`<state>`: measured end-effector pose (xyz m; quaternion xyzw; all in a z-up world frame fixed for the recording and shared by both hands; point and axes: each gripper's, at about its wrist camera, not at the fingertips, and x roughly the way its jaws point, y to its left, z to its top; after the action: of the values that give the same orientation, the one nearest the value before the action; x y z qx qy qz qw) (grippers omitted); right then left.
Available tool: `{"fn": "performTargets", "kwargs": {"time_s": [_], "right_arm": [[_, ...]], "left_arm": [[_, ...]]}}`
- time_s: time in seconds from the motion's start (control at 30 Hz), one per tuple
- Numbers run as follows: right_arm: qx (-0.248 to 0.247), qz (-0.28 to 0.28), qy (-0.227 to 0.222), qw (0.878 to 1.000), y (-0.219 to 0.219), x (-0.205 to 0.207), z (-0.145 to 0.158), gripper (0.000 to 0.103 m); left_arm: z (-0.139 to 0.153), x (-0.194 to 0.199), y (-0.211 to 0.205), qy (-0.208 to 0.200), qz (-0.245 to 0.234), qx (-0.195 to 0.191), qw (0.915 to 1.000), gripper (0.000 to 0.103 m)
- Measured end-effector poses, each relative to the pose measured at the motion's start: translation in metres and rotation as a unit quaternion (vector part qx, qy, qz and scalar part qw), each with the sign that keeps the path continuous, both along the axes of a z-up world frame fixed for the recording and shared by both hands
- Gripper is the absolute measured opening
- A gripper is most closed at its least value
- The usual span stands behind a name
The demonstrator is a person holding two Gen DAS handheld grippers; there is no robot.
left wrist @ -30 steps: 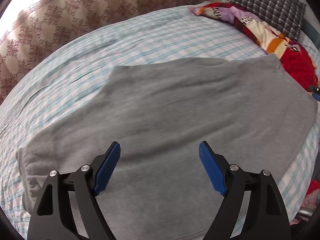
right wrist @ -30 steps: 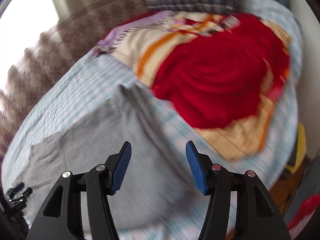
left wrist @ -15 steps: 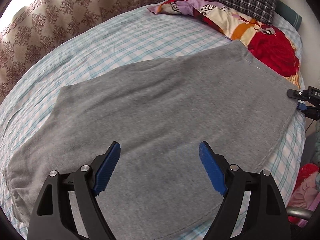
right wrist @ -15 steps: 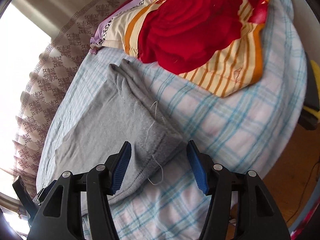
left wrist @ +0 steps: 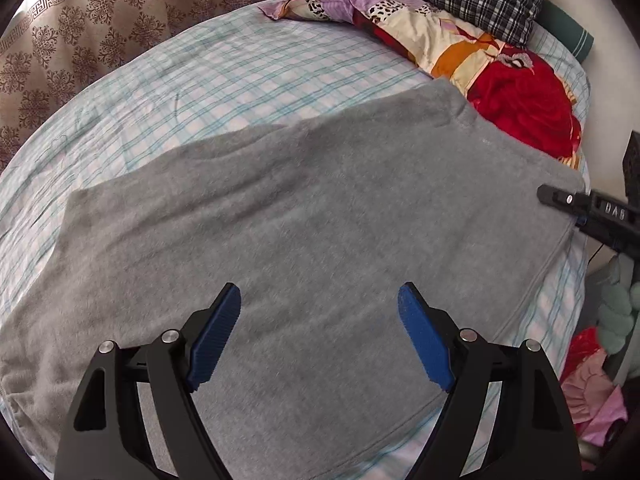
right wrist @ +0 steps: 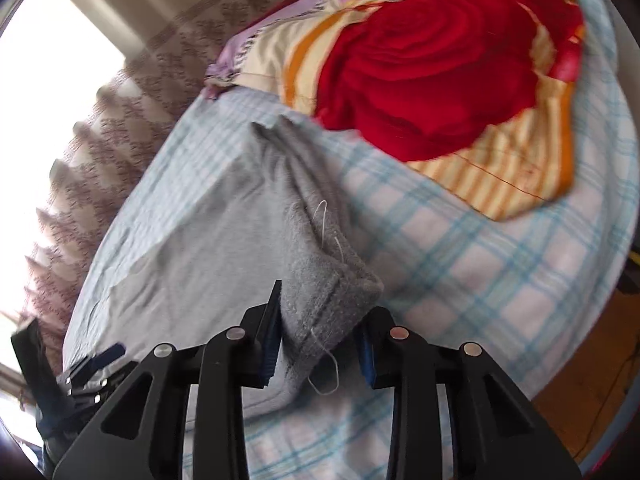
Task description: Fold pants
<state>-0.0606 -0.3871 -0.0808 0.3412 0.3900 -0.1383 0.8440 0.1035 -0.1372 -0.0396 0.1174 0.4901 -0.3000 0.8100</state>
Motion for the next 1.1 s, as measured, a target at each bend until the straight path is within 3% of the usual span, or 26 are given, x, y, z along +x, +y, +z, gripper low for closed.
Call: {"fn": "performTargets", "kwargs": {"time_s": [0.17,0.27,0.37,0.47,0.77,0.9,1.1], "right_arm": [[0.017,-0.005,-0.006,1.000,-0.007,0.004,-0.008,0.031],[-0.001,0.006,-0.015,1.000,-0.001,0.003,0.001,0.025],[-0.064,0.031,-0.021,0.997,0.016,0.005,0.018,0.023],[-0.151,0.068,-0.022,0.986,0.046,0.010,0.036,0.022],[-0.257,0.130,-0.019,0.957,0.099,0.016,0.047,0.021],[-0.272,0.143,-0.018,0.951,0.110,0.019,0.047,0.021],[-0.290,0.164,-0.020,0.943,0.129,0.019,0.046,0.021]], "left_arm": [[0.012,0.013,-0.023,0.016,-0.002,-0.023,0.9996,0.082],[0.016,0.021,-0.041,0.039,-0.009,-0.037,0.9985,0.082],[0.020,0.029,-0.060,0.062,-0.017,-0.055,0.9964,0.082],[0.024,0.037,-0.079,0.080,-0.026,-0.071,0.9939,0.086],[0.047,0.058,-0.128,0.144,-0.052,-0.132,0.9794,0.092],[0.050,0.058,-0.146,0.154,-0.072,-0.130,0.9768,0.096],[0.034,0.062,-0.171,0.176,-0.096,-0.084,0.9761,0.097]]}}
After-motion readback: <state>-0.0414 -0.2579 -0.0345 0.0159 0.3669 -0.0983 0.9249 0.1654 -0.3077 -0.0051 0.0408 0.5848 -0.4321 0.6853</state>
